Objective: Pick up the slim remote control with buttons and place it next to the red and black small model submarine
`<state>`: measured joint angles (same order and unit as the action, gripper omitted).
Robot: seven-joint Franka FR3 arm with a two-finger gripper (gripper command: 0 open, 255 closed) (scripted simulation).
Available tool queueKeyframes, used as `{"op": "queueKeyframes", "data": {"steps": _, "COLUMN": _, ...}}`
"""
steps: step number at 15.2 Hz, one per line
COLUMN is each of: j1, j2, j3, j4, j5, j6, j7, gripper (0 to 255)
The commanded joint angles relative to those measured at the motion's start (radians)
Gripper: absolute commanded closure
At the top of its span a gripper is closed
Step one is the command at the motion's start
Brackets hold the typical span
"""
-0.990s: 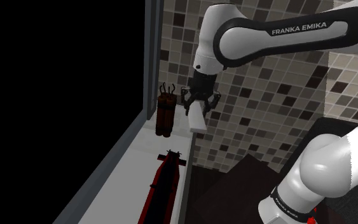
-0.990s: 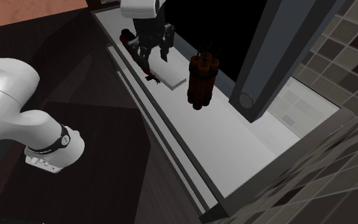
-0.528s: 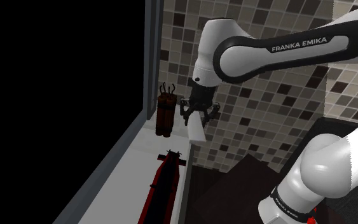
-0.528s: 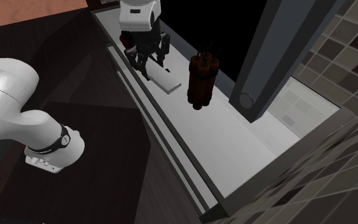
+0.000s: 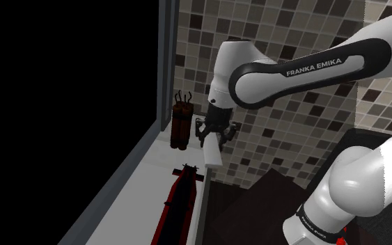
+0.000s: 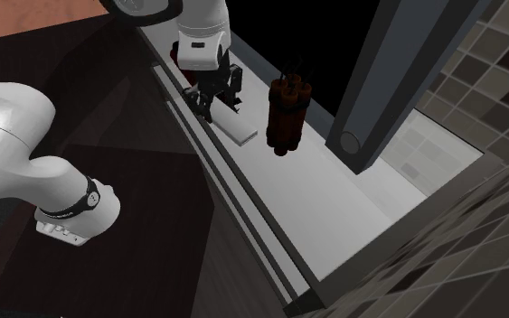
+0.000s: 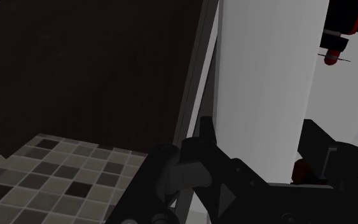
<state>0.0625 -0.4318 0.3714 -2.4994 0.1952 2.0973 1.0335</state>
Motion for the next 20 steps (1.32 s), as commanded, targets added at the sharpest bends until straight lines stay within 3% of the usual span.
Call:
{"op": "queueKeyframes", "data": {"steps": 1, "j1": 0.0, "j2": 0.011, "j3": 0.004, "j4": -0.02, "j5": 0.001, "j6": 0.032, "j7": -0.001, "gripper": 255}}
{"op": "queueKeyframes", "data": {"steps": 15, "j1": -0.008, "j2": 0.131, "j3": 0.04, "j4": -0.122, "j5": -0.006, "j6": 0.251, "j7": 0.013, "gripper": 255}}
{"op": "queueKeyframes", "data": {"steps": 20, "j1": -0.008, "j2": 0.131, "j3": 0.04, "j4": -0.122, "j5": -0.007, "j6": 0.251, "j7": 0.013, "gripper": 255}}
